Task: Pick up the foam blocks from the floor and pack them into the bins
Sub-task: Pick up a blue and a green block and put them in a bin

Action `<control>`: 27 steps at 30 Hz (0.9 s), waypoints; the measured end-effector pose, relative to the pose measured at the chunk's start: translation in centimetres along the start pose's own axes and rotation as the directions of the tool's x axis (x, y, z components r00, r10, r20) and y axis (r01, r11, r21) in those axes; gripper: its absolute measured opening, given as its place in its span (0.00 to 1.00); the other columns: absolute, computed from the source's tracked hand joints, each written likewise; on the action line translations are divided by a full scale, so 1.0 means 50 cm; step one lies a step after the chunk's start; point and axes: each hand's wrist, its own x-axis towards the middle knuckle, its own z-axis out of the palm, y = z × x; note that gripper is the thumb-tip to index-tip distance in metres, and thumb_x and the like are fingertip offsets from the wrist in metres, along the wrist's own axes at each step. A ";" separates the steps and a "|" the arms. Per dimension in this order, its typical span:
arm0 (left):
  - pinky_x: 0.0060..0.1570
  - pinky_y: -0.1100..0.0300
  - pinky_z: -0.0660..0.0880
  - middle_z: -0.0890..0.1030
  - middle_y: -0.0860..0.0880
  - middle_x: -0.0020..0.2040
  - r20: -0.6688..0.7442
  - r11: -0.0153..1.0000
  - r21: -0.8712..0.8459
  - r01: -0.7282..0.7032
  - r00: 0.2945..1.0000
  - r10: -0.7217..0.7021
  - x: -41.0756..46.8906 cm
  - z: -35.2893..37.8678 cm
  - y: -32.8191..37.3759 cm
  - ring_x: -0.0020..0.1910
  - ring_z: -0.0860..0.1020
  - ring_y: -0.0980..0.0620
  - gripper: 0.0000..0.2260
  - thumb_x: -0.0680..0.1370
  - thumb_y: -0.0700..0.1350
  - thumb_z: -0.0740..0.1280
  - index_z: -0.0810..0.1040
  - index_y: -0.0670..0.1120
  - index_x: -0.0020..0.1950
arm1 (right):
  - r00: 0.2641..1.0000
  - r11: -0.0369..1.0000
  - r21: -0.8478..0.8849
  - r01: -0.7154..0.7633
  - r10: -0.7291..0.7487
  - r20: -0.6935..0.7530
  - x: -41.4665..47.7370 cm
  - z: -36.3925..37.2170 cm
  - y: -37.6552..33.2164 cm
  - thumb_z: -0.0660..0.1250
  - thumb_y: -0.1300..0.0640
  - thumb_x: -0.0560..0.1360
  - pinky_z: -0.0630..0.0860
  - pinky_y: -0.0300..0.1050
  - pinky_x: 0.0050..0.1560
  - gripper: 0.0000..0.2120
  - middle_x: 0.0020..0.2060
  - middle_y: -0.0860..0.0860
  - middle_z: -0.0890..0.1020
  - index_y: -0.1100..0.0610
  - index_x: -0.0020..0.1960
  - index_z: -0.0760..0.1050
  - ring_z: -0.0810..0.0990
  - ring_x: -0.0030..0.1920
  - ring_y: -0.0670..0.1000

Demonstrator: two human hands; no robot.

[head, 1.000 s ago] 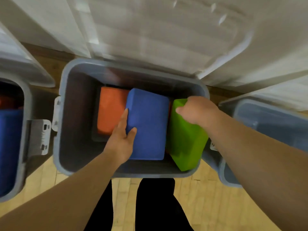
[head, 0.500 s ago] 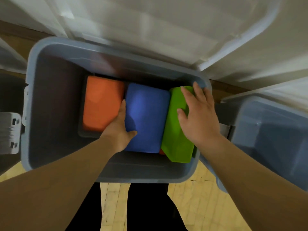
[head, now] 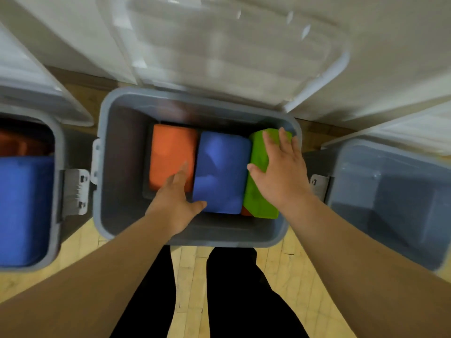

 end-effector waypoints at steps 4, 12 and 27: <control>0.73 0.47 0.66 0.63 0.49 0.79 -0.031 0.997 0.073 -0.020 0.999 0.023 -0.155 -0.135 0.044 0.75 0.66 0.45 0.50 0.72 0.55 0.78 0.48 0.60 0.83 | 0.994 0.998 0.035 -0.060 0.056 0.097 -0.150 -0.093 -0.063 0.65 0.38 0.79 0.53 0.61 0.80 0.40 0.83 0.53 0.47 0.45 0.83 0.49 0.45 0.82 0.60; 0.72 0.39 0.65 0.56 0.45 0.81 -0.007 0.771 0.574 -0.276 0.940 0.341 -0.566 -0.459 0.256 0.78 0.59 0.39 0.47 0.73 0.63 0.73 0.46 0.59 0.82 | 0.994 0.977 0.181 -0.111 0.110 0.015 -0.513 -0.403 -0.174 0.65 0.36 0.77 0.53 0.62 0.79 0.43 0.83 0.53 0.49 0.44 0.83 0.47 0.49 0.82 0.61; 0.76 0.43 0.61 0.55 0.46 0.82 -0.234 0.765 0.607 -0.215 0.872 0.431 -0.787 -0.496 0.402 0.80 0.56 0.43 0.42 0.76 0.63 0.68 0.48 0.57 0.83 | 0.993 0.994 0.046 0.095 -0.091 -0.075 -0.639 -0.619 -0.083 0.64 0.33 0.76 0.59 0.61 0.77 0.43 0.82 0.54 0.53 0.46 0.83 0.49 0.54 0.80 0.61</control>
